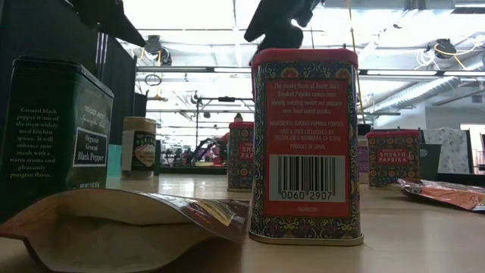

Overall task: Sort spices by type
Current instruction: Put the top left red seasoning can into the white bin

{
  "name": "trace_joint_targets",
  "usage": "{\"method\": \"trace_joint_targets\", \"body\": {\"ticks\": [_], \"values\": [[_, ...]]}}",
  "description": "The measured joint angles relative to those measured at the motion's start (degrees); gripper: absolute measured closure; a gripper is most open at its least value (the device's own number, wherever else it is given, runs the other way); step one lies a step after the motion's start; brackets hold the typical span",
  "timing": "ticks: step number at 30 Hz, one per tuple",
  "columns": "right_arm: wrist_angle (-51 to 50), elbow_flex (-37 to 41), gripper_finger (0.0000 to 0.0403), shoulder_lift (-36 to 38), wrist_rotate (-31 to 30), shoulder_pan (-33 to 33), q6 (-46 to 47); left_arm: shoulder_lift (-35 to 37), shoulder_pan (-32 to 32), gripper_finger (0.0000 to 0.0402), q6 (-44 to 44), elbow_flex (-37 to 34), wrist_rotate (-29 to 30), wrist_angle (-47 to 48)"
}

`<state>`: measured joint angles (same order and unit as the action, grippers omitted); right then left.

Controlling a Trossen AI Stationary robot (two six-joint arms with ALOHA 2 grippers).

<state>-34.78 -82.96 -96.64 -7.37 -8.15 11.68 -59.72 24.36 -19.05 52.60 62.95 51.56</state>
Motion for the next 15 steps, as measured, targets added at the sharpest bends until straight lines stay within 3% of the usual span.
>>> {"method": "trace_joint_targets", "body": {"ticks": [15], "values": [[-0.21,0.0,0.0009,-7.72,-0.38,-3.22,1.87,0.02,0.01,0.0158,-0.08,0.0,-0.01,-0.31]]}}
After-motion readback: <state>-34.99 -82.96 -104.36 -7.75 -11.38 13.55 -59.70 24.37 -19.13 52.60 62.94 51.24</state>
